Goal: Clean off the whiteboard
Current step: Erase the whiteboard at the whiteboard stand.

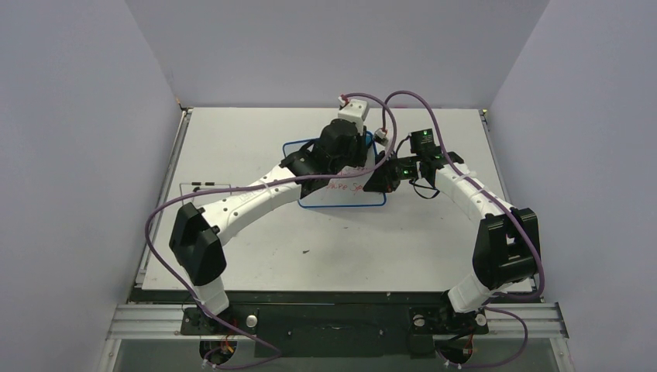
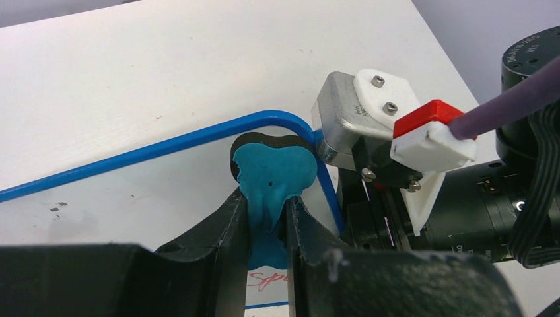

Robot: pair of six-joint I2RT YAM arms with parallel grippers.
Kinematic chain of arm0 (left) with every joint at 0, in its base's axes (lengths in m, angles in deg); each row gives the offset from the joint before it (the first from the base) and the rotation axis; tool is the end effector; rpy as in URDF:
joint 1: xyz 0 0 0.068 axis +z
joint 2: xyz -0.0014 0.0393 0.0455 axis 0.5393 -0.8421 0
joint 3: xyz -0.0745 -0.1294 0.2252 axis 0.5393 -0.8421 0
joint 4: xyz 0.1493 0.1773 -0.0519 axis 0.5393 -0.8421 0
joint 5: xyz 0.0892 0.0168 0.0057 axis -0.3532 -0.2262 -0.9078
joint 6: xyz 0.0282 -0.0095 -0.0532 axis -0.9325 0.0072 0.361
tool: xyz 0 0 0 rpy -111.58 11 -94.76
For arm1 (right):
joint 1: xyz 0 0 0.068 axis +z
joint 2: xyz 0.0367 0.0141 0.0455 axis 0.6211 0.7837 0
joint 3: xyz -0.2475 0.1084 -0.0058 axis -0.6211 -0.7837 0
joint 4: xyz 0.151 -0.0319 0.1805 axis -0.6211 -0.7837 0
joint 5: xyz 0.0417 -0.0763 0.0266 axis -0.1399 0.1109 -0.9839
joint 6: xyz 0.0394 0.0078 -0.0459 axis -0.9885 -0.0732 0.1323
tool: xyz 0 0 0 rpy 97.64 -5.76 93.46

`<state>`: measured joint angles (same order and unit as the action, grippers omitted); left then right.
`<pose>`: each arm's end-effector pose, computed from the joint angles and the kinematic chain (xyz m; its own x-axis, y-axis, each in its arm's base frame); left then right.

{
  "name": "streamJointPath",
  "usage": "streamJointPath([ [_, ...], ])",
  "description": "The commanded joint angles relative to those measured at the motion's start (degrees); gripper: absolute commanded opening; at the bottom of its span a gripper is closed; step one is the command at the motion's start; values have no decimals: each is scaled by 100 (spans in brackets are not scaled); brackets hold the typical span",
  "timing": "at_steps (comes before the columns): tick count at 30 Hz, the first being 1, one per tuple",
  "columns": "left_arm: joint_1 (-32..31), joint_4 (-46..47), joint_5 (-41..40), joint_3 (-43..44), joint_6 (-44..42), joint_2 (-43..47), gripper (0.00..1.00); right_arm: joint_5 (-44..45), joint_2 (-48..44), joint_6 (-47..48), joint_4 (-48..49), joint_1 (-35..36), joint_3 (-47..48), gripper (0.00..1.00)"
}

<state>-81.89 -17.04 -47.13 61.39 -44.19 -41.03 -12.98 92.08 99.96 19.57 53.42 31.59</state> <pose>0.2728 -0.2969 0.3556 -0.4197 -0.0337 -0.9070 0.4327 0.8710 -0.2326 0.2912 0.1168 0.2655 -0.6146 -0.2787 -0.7379 -0.7775 0.3719 0.5071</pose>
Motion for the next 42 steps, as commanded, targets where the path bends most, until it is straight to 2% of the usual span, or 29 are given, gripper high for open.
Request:
streamJointPath([
  [1,-215,122,-592,385,-112,-202,0,-47,-19,551,-103,176,102,0],
  [7,-559,-446,-1124,630,-445,-388,0,-62,-12,561,-119,175,97,0],
  [13,-656,-932,-1201,871,-572,-597,0,-74,-42,561,-124,174,106,0],
  [27,-523,-64,58,-591,-9,0,0,-116,-67,570,-127,174,103,0],
  [34,-320,59,-350,-851,-28,242,0,-136,-81,574,-123,180,102,0],
  [42,371,399,-997,-1290,-189,725,0,-144,-99,574,-127,164,101,0],
])
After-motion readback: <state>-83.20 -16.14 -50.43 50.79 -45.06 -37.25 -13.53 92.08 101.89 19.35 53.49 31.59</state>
